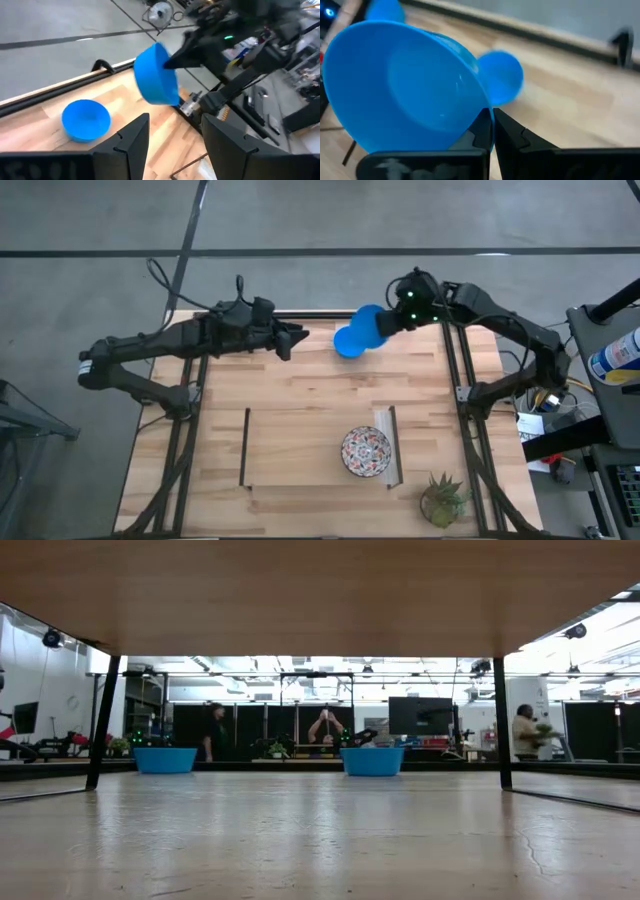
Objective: Pick & Place Mini bowls
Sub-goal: Put the right blue bowl on the shelf
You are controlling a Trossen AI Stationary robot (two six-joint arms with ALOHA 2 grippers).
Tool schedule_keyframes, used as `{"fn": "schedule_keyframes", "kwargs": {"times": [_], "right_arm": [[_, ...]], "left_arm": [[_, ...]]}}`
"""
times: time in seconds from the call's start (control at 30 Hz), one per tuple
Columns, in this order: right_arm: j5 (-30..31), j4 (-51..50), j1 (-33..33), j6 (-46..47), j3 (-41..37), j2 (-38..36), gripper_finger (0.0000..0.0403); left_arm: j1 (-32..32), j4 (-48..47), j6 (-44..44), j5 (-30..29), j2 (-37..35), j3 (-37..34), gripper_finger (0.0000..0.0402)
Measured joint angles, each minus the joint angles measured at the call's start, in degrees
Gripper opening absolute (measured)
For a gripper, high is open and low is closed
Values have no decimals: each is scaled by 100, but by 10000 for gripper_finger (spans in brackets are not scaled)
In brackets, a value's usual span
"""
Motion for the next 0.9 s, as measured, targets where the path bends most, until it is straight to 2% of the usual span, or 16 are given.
{"fn": "schedule_keyframes", "kwargs": {"times": [0.3, 0.57, 0.7, 0.9], "right_arm": [[2050, -3, 1172, -73, 1580, 877, 8], [3425, -15, 1684, -500, 2852, 1913, 8], [3686, -1, 1816, -837, 3535, 2386, 8], [3738, -11, 1865, -1265, 4260, 2813, 8]], "left_arm": [[-2, 213, 1250, -1112, -12, 5, 184], [-78, 1023, 2414, -1126, -10, 9, 183], [-76, 1001, 2779, -1431, -10, 11, 184], [-76, 1002, 3083, -1739, -14, 11, 184]]}}
